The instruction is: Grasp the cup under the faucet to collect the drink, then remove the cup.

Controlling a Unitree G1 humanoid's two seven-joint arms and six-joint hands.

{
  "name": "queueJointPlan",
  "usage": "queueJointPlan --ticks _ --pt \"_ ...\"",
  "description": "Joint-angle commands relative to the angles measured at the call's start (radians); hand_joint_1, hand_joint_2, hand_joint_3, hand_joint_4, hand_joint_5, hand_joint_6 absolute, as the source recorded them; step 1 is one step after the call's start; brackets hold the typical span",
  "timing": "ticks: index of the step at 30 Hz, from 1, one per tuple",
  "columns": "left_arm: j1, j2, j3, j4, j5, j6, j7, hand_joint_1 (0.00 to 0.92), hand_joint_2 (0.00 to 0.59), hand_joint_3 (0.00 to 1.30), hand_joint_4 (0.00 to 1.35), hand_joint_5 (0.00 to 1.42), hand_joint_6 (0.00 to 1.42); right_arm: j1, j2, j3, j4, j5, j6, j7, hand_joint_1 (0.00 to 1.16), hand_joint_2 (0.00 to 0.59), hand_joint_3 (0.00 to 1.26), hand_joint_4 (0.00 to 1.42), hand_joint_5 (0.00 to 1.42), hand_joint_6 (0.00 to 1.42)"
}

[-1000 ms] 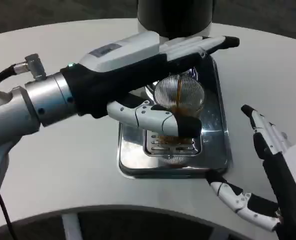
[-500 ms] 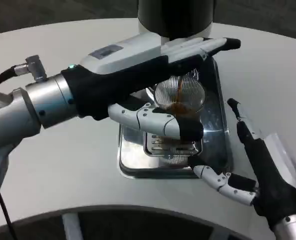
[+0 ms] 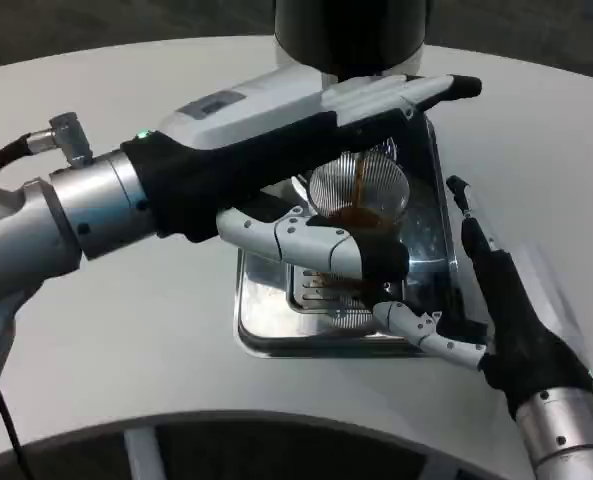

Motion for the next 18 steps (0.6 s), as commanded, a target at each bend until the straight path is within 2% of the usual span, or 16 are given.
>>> queueJointPlan --ticks 1,7,18 --pt "0.028 0.013 -0.020 -0.003 0.003 0.005 -0.027 0.000 0.098 0.00 0.00 0.00 0.00 -0.042 0.005 0.013 0.075 0.048 -0.020 -0.042 0.70 0.196 0.00 0.00 0.00 0.00" --pt "0.024 0.010 -0.025 0.003 0.007 0.007 -0.025 0.000 0.098 0.00 0.00 0.00 0.00 -0.106 0.010 0.030 0.163 0.091 -0.047 -0.094 0.71 0.199 0.00 0.00 0.00 0.00" --pt "0.032 0.016 -0.017 0.009 0.005 0.006 -0.017 0.000 0.100 0.00 0.00 0.00 0.00 -0.192 0.039 0.063 0.300 0.126 -0.086 -0.181 0.72 0.197 0.00 0.00 0.00 0.00"
